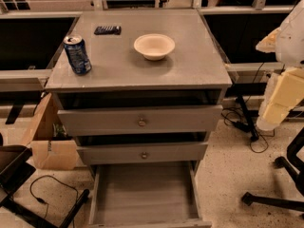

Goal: Place pepsi can into bottom drawer

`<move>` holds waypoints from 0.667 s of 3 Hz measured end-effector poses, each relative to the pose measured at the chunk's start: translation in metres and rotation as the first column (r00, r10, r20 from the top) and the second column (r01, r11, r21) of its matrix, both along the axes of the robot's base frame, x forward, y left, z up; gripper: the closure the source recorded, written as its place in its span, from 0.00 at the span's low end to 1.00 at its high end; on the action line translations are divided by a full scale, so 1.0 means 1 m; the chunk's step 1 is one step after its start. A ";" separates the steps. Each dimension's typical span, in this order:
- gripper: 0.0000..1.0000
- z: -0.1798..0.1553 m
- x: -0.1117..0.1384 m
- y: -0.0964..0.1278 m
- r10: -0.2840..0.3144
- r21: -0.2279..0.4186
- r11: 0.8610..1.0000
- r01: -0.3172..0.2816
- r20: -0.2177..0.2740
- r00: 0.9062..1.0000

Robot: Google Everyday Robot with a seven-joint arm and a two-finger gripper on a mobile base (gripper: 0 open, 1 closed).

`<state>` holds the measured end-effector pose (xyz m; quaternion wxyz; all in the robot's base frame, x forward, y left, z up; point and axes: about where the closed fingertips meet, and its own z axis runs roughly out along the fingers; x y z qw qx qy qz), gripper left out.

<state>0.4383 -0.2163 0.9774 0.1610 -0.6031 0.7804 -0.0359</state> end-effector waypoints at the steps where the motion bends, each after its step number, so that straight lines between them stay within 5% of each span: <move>1: 0.00 0.000 0.000 0.000 0.000 0.000 1.000 0.000 0.000 1.000; 2: 0.00 -0.007 0.013 0.003 -0.009 0.055 0.998 0.007 0.035 0.999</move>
Offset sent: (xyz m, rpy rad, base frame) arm 0.0368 0.0080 -0.0228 0.1539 -0.0800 -0.0207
